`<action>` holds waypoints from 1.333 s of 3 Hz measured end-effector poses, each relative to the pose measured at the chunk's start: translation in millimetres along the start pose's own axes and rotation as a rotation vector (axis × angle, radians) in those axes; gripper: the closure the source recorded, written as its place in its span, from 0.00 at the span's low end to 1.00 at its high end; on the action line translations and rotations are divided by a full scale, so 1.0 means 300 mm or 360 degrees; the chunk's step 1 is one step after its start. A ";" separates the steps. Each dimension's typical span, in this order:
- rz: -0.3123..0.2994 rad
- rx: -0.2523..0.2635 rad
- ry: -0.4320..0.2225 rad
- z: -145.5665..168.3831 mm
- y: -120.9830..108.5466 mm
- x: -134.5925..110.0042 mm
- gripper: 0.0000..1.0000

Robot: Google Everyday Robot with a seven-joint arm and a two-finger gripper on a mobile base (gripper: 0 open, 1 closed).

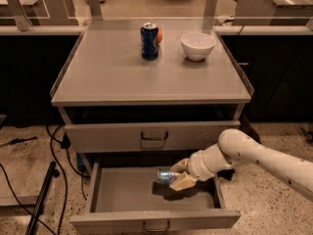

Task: Pick redbull can from middle drawer and place on counter

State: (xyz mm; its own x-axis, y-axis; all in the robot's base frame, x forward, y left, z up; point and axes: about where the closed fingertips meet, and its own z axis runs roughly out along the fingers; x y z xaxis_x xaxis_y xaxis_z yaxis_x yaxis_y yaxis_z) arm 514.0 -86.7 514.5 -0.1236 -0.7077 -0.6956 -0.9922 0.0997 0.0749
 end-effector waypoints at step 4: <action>-0.0086 0.0131 0.0042 -0.354 0.035 -0.290 1.00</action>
Offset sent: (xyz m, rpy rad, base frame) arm -0.0035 -0.0059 0.0684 -0.0050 -0.0647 -0.0043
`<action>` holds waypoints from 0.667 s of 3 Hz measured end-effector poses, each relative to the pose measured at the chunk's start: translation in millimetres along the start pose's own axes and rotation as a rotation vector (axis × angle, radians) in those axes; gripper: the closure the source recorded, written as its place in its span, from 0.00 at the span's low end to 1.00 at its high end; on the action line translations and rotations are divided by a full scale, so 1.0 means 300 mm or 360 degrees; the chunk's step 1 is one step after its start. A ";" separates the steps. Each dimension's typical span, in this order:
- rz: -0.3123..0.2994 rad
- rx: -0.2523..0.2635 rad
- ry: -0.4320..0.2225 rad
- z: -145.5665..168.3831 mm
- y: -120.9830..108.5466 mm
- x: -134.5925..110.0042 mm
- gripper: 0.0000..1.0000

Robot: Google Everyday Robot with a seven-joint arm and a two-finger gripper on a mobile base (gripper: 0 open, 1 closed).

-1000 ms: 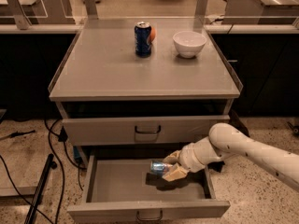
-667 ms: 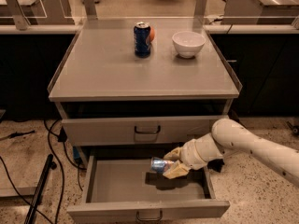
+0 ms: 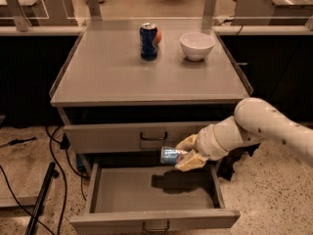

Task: Pick redbull can from middle drawer and place on counter

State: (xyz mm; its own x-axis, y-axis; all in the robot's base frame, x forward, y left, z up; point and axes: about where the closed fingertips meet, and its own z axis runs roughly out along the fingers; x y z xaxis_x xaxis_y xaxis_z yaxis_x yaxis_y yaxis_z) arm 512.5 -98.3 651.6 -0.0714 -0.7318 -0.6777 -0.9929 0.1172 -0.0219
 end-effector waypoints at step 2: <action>-0.0097 0.0072 0.0019 -0.239 -0.080 -0.239 1.00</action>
Offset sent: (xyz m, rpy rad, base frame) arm 0.0081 0.0024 0.0594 -0.0211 -0.0291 0.0055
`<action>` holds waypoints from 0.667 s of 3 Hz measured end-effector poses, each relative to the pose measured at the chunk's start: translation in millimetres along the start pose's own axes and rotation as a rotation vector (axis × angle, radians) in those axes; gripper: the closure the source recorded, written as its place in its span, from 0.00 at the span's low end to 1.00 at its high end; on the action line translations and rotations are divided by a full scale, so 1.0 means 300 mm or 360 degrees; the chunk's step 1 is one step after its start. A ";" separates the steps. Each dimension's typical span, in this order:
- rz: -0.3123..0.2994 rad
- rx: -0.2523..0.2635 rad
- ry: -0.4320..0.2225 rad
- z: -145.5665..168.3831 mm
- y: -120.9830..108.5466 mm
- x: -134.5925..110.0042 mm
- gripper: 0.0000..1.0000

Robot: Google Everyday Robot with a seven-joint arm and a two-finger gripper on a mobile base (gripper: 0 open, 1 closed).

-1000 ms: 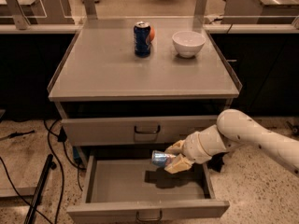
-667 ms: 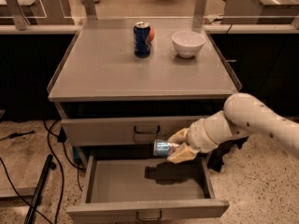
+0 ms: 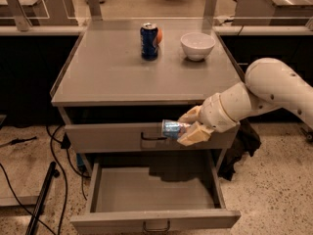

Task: Pick redbull can from middle drawer and place on counter

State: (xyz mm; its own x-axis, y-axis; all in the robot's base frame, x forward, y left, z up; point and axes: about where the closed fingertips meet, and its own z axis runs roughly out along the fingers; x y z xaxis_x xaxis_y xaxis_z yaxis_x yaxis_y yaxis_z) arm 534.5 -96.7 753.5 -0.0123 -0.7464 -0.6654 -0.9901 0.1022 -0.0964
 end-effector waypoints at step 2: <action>-0.0032 0.0060 -0.0008 -0.124 -0.015 -0.145 1.00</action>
Offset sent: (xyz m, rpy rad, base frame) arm 0.0000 0.0105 0.1067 -0.0064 -0.0886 -0.0269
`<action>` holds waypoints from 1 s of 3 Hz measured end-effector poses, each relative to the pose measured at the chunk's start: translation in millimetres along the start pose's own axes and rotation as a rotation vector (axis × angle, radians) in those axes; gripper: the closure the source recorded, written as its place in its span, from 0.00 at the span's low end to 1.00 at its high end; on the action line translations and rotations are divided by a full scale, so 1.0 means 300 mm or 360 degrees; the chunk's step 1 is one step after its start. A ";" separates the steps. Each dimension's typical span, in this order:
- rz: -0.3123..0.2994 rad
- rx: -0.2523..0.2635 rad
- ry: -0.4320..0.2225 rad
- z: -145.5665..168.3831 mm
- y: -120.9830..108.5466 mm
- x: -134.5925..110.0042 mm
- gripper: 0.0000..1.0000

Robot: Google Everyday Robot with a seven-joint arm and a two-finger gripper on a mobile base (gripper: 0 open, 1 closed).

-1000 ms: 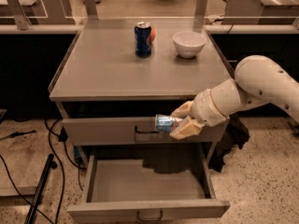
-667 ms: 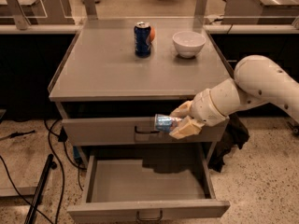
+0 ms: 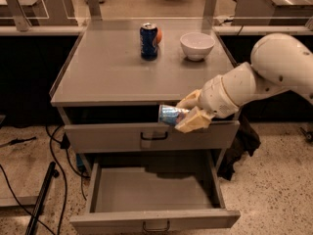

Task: Pick redbull can from middle drawer and place on counter

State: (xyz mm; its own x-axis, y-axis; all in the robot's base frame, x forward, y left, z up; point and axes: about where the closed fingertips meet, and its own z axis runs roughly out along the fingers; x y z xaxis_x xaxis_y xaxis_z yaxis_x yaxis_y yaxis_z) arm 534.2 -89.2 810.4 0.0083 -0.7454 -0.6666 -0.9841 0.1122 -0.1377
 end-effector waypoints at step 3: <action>-0.0152 0.0107 0.0025 -0.061 -0.280 -0.216 1.00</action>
Offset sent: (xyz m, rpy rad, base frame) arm 0.0868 0.0229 0.0918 -0.0483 -0.1716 0.0111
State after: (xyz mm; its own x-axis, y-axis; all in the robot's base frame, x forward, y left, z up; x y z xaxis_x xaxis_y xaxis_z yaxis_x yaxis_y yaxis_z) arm 613.1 -62.2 878.6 0.0983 -0.7651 -0.6363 -0.9648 0.0835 -0.2494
